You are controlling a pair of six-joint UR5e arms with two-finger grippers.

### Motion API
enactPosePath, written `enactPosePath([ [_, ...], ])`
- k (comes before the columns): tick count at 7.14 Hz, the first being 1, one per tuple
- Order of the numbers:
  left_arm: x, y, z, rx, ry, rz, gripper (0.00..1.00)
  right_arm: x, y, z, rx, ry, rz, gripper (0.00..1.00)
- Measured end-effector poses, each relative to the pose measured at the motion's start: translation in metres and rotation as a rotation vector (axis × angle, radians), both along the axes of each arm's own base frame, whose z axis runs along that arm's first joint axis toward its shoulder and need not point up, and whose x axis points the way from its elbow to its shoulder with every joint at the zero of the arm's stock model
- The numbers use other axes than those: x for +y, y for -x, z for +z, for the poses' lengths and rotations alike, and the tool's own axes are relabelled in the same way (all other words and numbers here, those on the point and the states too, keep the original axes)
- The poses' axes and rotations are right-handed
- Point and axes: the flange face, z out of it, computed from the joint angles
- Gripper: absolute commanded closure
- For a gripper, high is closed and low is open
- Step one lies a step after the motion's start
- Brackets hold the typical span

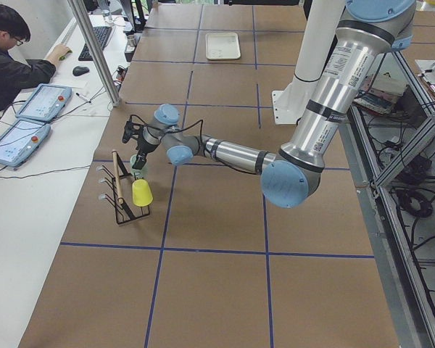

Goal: Left arm grabs green cup and hands to right arm on tray

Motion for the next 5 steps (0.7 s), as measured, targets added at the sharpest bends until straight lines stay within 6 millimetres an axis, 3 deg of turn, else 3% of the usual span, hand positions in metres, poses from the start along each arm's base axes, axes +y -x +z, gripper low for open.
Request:
enactPosePath([
  [3,-0.0014,-0.0008,0.0052,-0.020,-0.004,0.013,0.00,0.0000,0.0000,0.0003,0.000,0.001,0.000,0.00],
  [4,-0.0016,-0.0009,0.0053,-0.022,-0.004,0.014,0.09,0.0000,0.0000,0.0005,0.000,0.001,0.000,0.00],
  [5,-0.0016,-0.0009,0.0057,-0.023,-0.003,0.014,0.38,0.0000,0.0000,0.0006,0.000,0.001,0.000,0.00],
])
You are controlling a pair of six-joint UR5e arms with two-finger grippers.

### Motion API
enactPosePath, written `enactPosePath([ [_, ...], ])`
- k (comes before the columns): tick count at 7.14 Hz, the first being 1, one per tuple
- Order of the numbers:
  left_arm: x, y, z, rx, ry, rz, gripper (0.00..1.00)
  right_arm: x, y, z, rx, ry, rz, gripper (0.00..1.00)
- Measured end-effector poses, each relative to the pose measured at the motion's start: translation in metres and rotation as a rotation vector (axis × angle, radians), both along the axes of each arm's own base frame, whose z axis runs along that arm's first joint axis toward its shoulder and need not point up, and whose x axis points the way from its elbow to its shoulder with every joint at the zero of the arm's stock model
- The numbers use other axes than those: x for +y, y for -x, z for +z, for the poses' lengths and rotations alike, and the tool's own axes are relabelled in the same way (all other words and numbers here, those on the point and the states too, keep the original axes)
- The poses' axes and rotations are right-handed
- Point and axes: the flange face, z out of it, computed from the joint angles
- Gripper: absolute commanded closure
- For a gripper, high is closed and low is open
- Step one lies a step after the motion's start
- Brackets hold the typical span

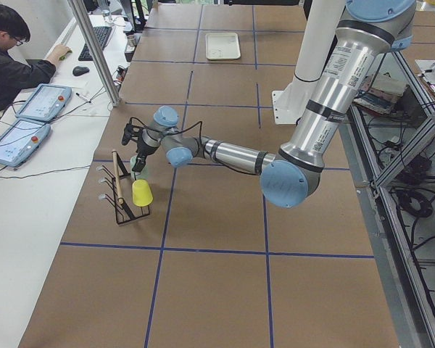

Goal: Left arm grabs green cup and hands to right arm on tray

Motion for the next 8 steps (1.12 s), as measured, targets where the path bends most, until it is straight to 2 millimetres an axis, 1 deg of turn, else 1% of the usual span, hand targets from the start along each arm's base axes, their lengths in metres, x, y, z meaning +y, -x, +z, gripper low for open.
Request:
enactPosePath([
  [1,0.000,0.000,0.000,0.000,0.001,0.001,0.56,0.000,0.000,0.000,0.000,0.000,0.000,0.00],
  [2,0.000,0.000,0.000,-0.002,0.002,0.003,0.64,0.000,0.000,0.000,0.000,0.000,0.000,0.00],
  [4,0.000,0.002,-0.002,-0.037,-0.007,0.028,0.66,0.000,0.000,0.000,0.000,-0.001,0.000,0.00],
  [6,0.001,0.008,-0.010,-0.057,-0.027,0.043,0.66,0.000,0.000,0.000,0.000,-0.001,0.000,0.00],
  [7,0.002,0.012,-0.019,-0.063,-0.036,0.046,0.66,0.000,0.000,-0.001,0.000,-0.001,0.000,0.00],
  [8,0.005,0.022,-0.037,-0.083,-0.047,0.054,0.67,0.000,0.000,-0.001,0.000,-0.001,0.000,0.00],
])
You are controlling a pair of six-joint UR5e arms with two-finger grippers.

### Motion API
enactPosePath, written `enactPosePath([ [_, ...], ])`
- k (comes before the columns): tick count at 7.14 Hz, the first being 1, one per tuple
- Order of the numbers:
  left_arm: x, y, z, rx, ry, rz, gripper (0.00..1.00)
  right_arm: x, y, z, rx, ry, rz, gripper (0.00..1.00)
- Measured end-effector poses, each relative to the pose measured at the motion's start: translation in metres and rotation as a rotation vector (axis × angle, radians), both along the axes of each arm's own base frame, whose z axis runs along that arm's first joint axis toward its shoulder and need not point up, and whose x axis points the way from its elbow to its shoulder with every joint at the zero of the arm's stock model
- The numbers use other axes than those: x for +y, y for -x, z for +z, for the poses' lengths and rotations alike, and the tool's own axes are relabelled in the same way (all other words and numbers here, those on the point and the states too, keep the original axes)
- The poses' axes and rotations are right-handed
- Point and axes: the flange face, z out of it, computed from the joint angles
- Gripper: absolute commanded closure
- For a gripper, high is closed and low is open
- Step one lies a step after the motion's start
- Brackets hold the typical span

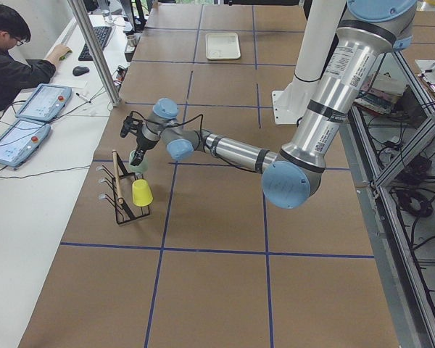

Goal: Left arm grabs green cup and hands to right arm on tray

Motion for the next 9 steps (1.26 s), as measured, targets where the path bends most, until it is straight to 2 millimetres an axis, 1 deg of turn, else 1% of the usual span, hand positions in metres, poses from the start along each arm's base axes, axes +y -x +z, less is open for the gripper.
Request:
enactPosePath([
  [1,0.005,0.016,-0.027,-0.027,-0.006,0.004,0.67,0.000,0.000,0.000,0.000,0.000,0.000,0.00],
  [3,0.029,0.061,-0.094,-0.088,0.001,0.002,0.67,0.000,0.000,0.000,0.000,0.001,0.000,0.00],
  [4,0.041,0.076,-0.117,-0.098,0.007,-0.008,0.67,-0.002,0.000,-0.002,0.000,-0.005,-0.001,0.00],
  [5,0.047,0.081,-0.131,-0.080,0.023,-0.030,0.67,-0.007,0.001,-0.006,-0.002,-0.023,-0.001,0.00],
  [6,0.052,0.074,-0.138,-0.037,0.053,-0.060,0.67,-0.011,0.002,-0.010,-0.011,-0.043,0.005,0.00],
  [7,0.059,0.054,-0.142,0.030,0.084,-0.086,0.67,-0.015,0.005,-0.017,-0.036,-0.058,0.024,0.00],
  [8,0.068,0.030,-0.147,0.111,0.107,-0.105,0.66,-0.020,0.010,-0.027,-0.077,-0.076,0.063,0.00],
  [9,0.078,0.005,-0.154,0.197,0.132,-0.120,0.66,-0.025,0.016,-0.043,-0.133,-0.099,0.127,0.00],
])
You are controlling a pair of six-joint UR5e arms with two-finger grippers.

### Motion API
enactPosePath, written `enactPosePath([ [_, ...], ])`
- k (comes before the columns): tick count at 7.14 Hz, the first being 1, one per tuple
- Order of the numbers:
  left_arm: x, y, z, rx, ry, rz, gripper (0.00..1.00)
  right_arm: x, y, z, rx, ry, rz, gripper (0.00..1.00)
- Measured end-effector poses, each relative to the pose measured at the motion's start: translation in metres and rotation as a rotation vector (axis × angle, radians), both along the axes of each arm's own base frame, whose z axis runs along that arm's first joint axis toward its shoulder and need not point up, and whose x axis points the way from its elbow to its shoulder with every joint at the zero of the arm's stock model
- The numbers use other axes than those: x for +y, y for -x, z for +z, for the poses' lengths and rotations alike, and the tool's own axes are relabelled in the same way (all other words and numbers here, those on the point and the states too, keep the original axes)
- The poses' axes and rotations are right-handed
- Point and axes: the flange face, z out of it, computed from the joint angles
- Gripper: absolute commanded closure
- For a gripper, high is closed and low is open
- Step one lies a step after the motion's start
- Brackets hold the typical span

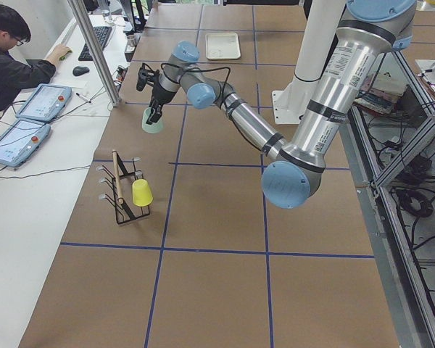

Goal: Left arm grabs green cup and hands to right arm on tray

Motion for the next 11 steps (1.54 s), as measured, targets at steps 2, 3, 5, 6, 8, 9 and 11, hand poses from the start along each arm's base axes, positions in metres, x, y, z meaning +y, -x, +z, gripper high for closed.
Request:
enactPosePath([
  [2,0.022,-0.043,-0.015,0.141,0.042,-0.009,0.66,-0.007,0.032,-0.038,-0.116,-0.067,0.087,0.00],
  [3,0.035,-0.064,-0.022,0.208,0.057,-0.002,0.66,-0.011,0.054,-0.054,-0.182,-0.094,0.110,0.00],
  [5,0.063,-0.101,-0.042,0.367,0.085,0.018,0.66,-0.017,0.095,-0.079,-0.295,-0.114,0.143,0.00],
  [6,0.077,-0.115,-0.053,0.448,0.099,0.028,0.66,-0.020,0.117,-0.095,-0.348,-0.102,0.164,0.00],
  [8,0.106,-0.136,-0.075,0.635,0.120,0.065,0.65,-0.026,0.153,-0.137,-0.497,-0.028,0.211,0.00],
  [9,0.122,-0.142,-0.085,0.746,0.128,0.090,0.65,-0.024,0.168,-0.161,-0.599,0.015,0.217,0.00],
  [11,0.146,-0.147,-0.099,0.924,0.124,0.153,0.65,-0.009,0.198,-0.201,-0.784,0.076,0.163,0.00],
])
